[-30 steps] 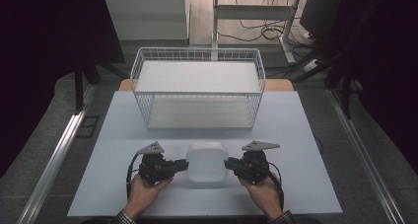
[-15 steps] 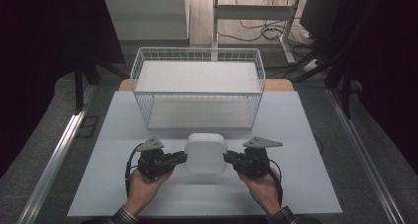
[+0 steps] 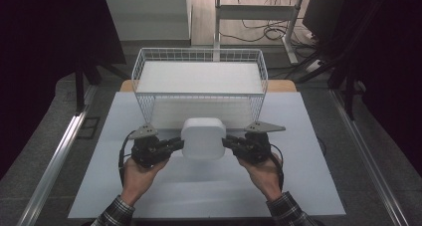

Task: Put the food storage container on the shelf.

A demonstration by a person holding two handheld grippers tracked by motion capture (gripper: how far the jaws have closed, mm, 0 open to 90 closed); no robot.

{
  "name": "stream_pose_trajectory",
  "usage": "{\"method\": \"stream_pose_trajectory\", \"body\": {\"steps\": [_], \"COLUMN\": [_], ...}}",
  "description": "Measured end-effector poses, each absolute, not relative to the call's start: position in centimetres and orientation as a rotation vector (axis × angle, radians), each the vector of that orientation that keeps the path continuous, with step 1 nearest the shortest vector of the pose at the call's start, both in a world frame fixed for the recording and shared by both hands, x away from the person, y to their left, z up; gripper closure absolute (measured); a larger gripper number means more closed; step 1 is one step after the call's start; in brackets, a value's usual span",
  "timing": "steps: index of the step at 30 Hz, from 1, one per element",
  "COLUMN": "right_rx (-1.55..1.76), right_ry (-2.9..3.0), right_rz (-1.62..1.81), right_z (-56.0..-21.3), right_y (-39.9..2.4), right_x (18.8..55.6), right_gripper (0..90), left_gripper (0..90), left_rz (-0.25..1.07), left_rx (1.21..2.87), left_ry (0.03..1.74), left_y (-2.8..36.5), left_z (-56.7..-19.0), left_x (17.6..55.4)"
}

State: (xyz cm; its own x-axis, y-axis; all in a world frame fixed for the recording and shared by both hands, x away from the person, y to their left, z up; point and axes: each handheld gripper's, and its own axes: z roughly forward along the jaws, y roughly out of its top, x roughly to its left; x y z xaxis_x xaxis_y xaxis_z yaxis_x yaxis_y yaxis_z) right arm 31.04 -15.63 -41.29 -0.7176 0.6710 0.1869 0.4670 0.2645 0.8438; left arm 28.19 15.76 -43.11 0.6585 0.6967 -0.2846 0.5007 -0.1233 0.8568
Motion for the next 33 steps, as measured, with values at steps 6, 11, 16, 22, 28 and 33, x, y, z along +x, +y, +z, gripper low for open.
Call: {"method": "stream_pose_trajectory", "body": {"steps": [6,11,16,22,28,33], "right_rx": [1.054,1.042,1.039,1.03,1.005,0.999], "right_ry": [2.301,2.27,2.253,2.239,2.213,2.198], "right_rz": [1.462,1.49,1.516,1.538,1.538,1.545], "right_z": [-39.9,-38.3,-36.8,-34.9,-32.9,-31.8], "right_y": [-15.4,-15.2,-15.1,-14.8,-14.3,-14.0], "right_x": [32.0,33.0,34.1,35.3,36.5,37.5], "right_gripper": [77.5,77.5,77.6,77.5,77.5,77.4], "left_gripper": [80.2,80.0,80.0,79.9,79.9,79.9], "left_rz": [0.243,0.27,0.285,0.308,0.323,0.332], "left_rx": [1.759,1.747,1.734,1.716,1.705,1.699], "left_ry": [0.962,0.952,0.946,0.943,0.936,0.93], "left_y": [16.0,16.1,16.3,16.6,16.9,17.2], "left_z": [-41.8,-40.0,-38.4,-36.3,-34.6,-33.3], "left_x": [29.0,30.2,31.0,31.9,33.2,34.3]}}
